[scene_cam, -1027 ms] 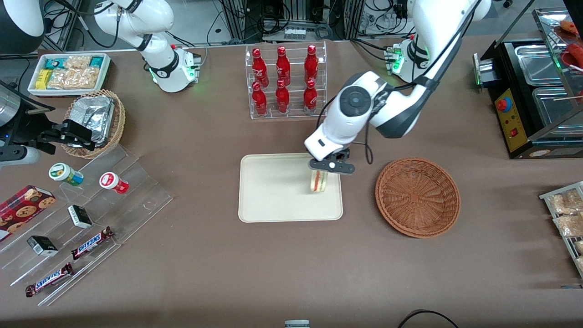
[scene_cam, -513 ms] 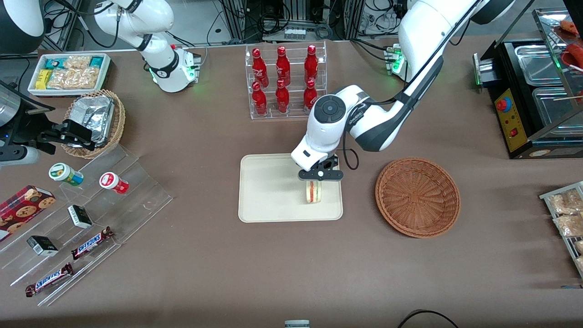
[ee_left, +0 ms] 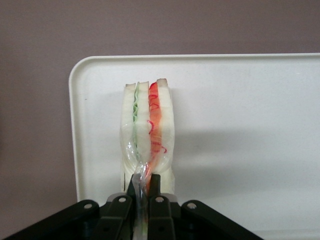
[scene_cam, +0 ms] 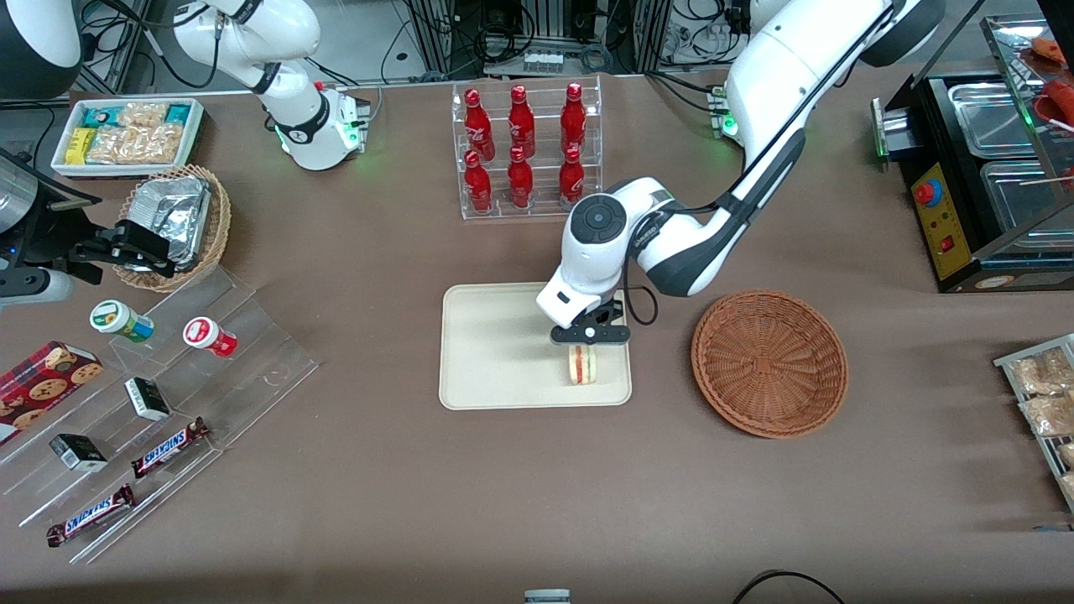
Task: Place sandwich from basket to tray
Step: 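Lower the sandwich onto the tray and open the left gripper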
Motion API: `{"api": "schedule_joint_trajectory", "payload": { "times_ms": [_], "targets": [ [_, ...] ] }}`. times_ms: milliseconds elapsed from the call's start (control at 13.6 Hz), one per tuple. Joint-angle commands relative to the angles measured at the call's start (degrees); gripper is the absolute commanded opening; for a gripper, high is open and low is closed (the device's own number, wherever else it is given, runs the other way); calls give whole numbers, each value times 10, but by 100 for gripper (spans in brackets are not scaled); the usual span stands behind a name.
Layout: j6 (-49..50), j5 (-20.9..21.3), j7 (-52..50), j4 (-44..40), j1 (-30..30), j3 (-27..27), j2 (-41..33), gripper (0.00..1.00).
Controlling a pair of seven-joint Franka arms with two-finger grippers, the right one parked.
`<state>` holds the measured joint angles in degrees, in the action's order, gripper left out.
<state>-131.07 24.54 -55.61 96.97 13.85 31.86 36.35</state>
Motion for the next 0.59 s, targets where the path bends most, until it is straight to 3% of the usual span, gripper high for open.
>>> {"api": "schedule_joint_trajectory", "payload": {
  "times_ms": [0,367,440,513],
  "targets": [
    [-37,23,-21,-21,7,0,30,0],
    [-45,37,-13,-26,11,2,46,0],
    [-45,38,-14,-28,11,2,51,21],
    [-45,39,-14,-29,12,2,52,66]
  ]
}}
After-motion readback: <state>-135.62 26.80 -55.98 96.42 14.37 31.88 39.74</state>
